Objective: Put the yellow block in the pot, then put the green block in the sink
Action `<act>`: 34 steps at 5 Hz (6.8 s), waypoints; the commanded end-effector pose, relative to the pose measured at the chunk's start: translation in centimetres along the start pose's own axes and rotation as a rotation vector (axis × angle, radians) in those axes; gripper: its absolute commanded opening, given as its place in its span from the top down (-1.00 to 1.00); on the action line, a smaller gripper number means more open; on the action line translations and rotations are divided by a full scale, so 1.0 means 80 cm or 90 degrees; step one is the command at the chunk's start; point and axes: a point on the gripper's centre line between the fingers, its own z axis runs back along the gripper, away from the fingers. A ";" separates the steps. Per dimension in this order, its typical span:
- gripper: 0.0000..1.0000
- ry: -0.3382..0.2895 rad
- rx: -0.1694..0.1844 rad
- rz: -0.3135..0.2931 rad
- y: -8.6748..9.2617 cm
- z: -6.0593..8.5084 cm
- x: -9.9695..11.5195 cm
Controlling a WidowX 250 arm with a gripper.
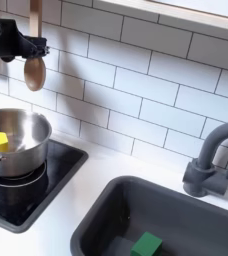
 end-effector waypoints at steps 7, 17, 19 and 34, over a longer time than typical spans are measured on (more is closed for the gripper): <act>1.00 0.005 -0.008 0.004 0.003 -0.006 -0.010; 1.00 -0.012 -0.019 0.010 -0.009 -0.011 0.003; 1.00 -0.012 -0.019 0.006 -0.009 -0.013 0.006; 1.00 0.005 -0.012 0.009 0.002 -0.016 -0.003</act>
